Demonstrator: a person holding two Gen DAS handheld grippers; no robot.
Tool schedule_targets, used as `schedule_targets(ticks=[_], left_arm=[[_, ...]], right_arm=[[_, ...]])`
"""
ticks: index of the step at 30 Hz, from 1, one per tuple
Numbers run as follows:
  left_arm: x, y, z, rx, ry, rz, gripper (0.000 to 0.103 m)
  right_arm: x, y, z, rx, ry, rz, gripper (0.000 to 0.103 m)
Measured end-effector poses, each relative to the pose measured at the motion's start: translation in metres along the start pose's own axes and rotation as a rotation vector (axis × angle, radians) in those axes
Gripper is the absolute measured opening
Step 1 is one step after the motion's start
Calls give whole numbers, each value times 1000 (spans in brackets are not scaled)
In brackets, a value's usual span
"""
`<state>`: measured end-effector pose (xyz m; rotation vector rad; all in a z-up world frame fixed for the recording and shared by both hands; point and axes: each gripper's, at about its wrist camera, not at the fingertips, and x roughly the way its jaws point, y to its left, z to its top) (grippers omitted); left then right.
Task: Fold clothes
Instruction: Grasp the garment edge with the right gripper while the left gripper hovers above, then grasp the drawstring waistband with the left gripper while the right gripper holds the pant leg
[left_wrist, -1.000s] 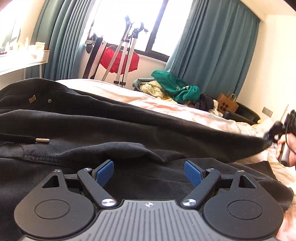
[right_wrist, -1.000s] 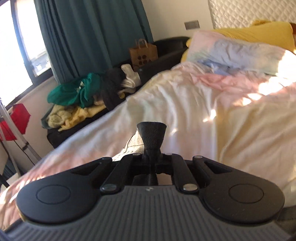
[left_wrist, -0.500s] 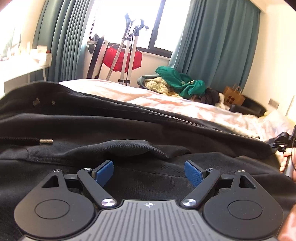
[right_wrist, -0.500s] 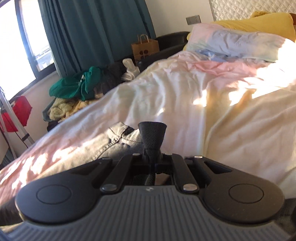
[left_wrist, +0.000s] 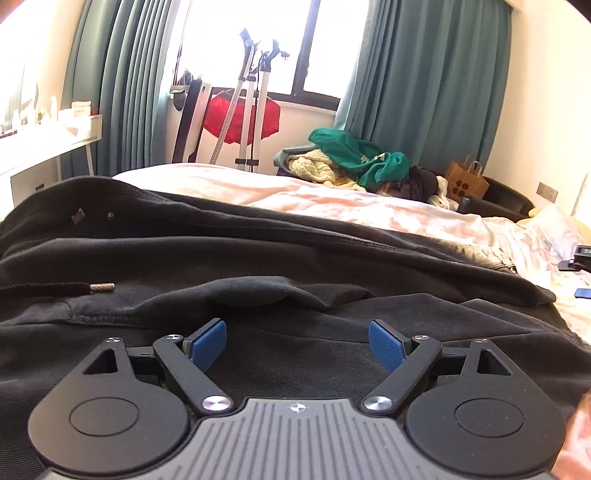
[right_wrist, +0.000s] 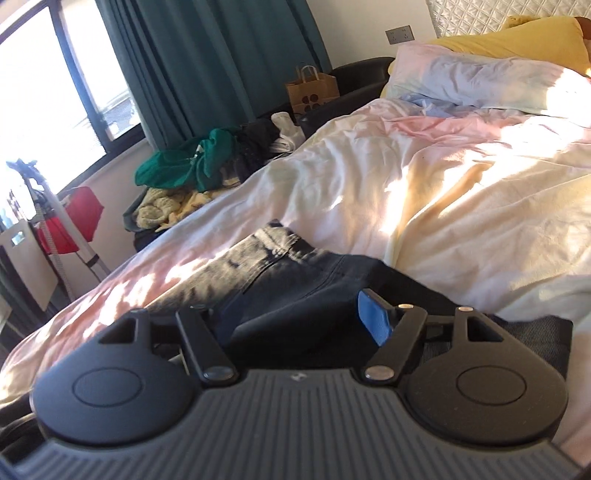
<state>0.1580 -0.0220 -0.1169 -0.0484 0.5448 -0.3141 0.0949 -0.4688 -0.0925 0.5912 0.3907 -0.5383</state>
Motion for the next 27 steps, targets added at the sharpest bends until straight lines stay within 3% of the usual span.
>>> schedule_targets(ticks=[5,10,14,19,22,27], left_arm=[[-26,-4,-2,8,-9,10,86],[-59,-5,-9,-28,44,3,86],[-89,-2,-13,-71,66,10,86],[-128,21,-16,-166,79,27,87],[-145,46,-18,-232,92,87,87],[-174,108,-17,-502,149,113,87]], right_arm=[[-65,-4,-28,118,35,92,72],[-108,-8,-35,93,13,97,72],[-116,-25,-38,166,37,97,72],[-112,-41,-40,222,75,58,72],[-110,-46,-41,232,93,45,72],[-109,-51,-42,215,82,6,72]])
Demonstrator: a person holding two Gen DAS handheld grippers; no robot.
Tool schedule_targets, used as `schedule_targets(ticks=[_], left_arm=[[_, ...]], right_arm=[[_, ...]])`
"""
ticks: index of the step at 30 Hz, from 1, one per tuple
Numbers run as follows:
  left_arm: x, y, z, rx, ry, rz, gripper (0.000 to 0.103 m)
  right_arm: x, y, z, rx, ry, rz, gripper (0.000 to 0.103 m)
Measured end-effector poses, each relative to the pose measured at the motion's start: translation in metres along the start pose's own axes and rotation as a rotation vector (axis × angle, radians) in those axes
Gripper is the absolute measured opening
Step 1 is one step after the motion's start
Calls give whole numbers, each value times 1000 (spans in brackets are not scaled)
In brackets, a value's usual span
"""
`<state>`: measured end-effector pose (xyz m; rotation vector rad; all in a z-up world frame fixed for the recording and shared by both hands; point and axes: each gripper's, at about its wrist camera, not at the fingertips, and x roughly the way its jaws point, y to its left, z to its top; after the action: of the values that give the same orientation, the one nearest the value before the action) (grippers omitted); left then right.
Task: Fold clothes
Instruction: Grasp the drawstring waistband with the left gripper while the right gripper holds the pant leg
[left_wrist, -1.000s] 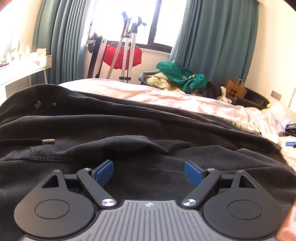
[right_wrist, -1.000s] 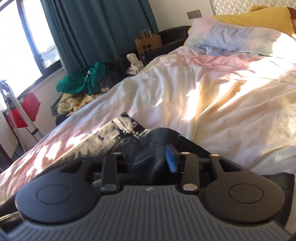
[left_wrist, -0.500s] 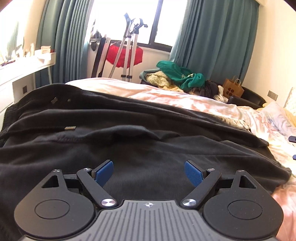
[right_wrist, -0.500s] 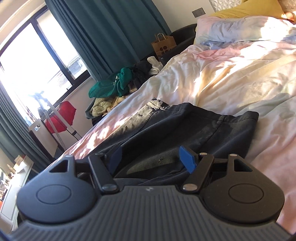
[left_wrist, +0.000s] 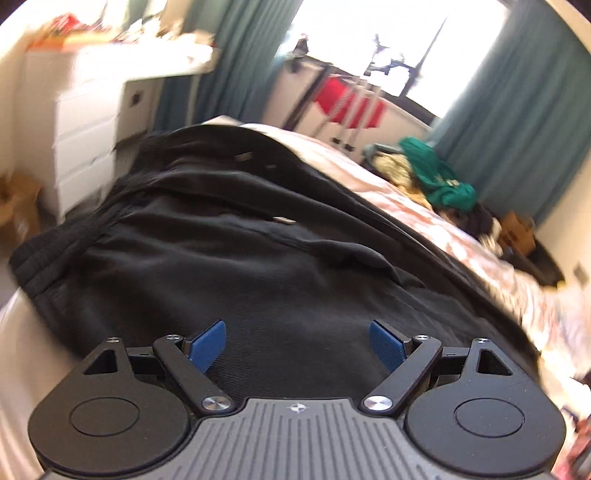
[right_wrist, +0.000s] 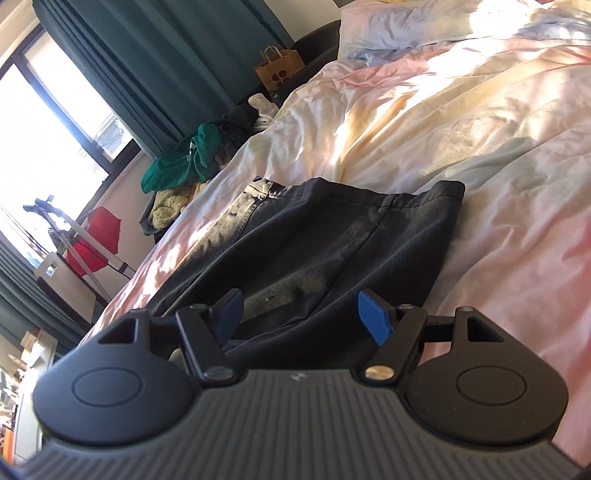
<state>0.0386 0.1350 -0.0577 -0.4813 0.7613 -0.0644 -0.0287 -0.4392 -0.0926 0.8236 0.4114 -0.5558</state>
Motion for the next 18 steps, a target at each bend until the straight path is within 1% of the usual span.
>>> schedule_targets(ticks=[1,3,6,9,10,11,13,15,16,17,18], left_arm=[[-6,15,6,-77,22,-4,87],[-21,45,13,-222,33,4,87],[-36,85,17,-402,53,73,88],[-40,123,14,-602,73,145,89],[-39,133,14,-652,86,154,89],[-34,137,14,-672,104,137,87],[-25,138,15,-681,125,88,86],[-12,136,18,-663,144,57,85],[-5,136,19,-663,157,39,81],[1,136,18,-673,170,15,79],[8,135,17,-683,184,-9,80]], right_arm=[[0,-2,1,6,-8,-8,72],[-1,-10,3,49,-15,-19,72],[-5,-24,7,138,-28,-39,72],[-8,-37,10,205,-41,-70,72],[-8,-41,11,226,-41,-74,72],[-8,-45,12,246,-38,-74,72],[-8,-53,12,292,-22,-70,72],[-5,-61,11,343,7,-48,72],[-4,-65,10,369,22,-36,72],[-3,-69,10,395,31,-25,72],[-2,-72,9,420,36,-15,72]])
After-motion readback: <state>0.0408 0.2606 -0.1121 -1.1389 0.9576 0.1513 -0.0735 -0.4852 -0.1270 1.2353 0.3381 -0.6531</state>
